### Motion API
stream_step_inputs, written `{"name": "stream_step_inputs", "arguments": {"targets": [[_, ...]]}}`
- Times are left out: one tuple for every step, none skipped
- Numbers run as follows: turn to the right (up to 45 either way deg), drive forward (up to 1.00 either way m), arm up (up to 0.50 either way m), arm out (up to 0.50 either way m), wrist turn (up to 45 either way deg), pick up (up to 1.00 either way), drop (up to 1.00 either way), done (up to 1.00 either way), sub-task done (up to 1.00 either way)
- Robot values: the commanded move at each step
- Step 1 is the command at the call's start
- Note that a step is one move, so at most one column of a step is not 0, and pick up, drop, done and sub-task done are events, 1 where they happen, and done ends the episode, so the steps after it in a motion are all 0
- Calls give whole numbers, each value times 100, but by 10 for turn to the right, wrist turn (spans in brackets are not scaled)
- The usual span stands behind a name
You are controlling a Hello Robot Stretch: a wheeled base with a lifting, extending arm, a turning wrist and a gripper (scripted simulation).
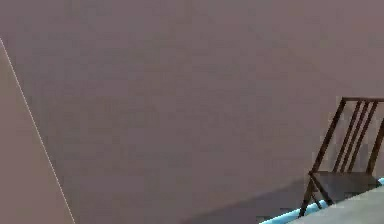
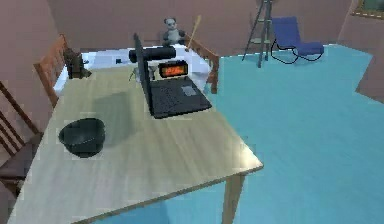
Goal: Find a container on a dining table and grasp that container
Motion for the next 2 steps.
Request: {"name": "stream_step_inputs", "arguments": {"targets": [[0, 55, 0, 0, 0, 0, 0, 0, 0], [120, 0, 0, 0, 0, 0, 0, 0, 0]]}}
